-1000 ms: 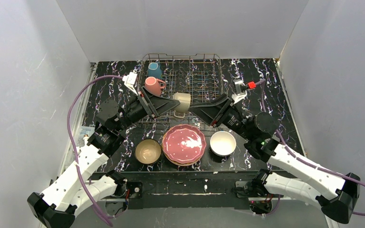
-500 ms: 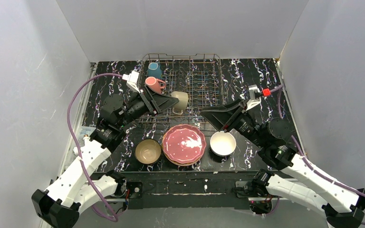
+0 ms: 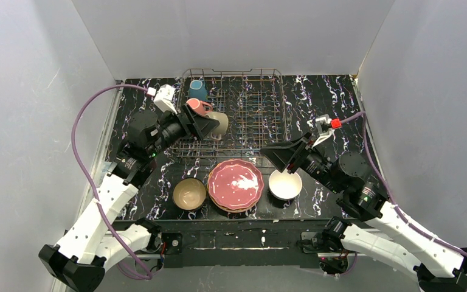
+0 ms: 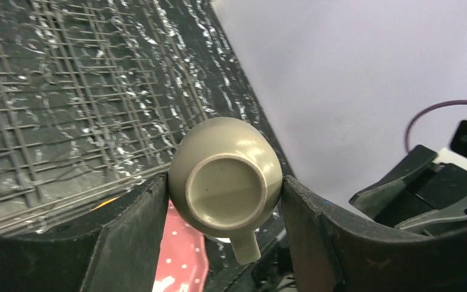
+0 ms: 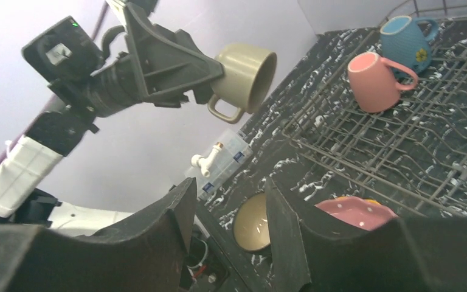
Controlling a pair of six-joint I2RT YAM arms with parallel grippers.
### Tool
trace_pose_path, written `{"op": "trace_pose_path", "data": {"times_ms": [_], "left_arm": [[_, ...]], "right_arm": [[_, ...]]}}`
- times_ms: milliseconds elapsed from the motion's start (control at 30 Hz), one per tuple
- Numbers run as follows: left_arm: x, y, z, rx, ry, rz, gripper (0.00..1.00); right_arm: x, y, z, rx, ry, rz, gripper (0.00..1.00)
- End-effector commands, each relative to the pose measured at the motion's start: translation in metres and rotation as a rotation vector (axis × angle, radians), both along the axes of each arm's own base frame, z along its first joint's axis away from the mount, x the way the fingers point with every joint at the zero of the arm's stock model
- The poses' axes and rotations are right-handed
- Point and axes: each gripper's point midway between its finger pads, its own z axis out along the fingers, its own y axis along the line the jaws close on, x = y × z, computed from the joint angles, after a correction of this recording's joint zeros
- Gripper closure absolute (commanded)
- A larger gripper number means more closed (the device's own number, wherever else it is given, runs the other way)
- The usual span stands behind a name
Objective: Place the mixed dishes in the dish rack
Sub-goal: Pick up the cup at the corner of the board, then turn the cup upside down in the dish rack.
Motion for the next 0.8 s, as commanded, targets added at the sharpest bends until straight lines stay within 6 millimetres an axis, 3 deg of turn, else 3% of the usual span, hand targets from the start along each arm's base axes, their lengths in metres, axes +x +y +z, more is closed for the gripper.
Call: {"op": "trace_pose_path", "data": {"times_ms": [0,400,767], "left_arm": [[0.015,0.022,0.008,0.137,-0.090,0.102,1.00],[0.051,0.050,-0.029,0.364,-0.058,0.253,1.00],[0.092,0.071,-0.065,0.500,0.025,0.397,1.00]], "right_arm": [[0.002,-0.012,0.017,-0.027,-0.053,-0.053,0.46],[0.012,-0.021,-0.008,-0.153,-0.032,-0.117,0.46],[0.013,-0.028,-0.019,-0.198,-0.032,-0.137,0.46]]}}
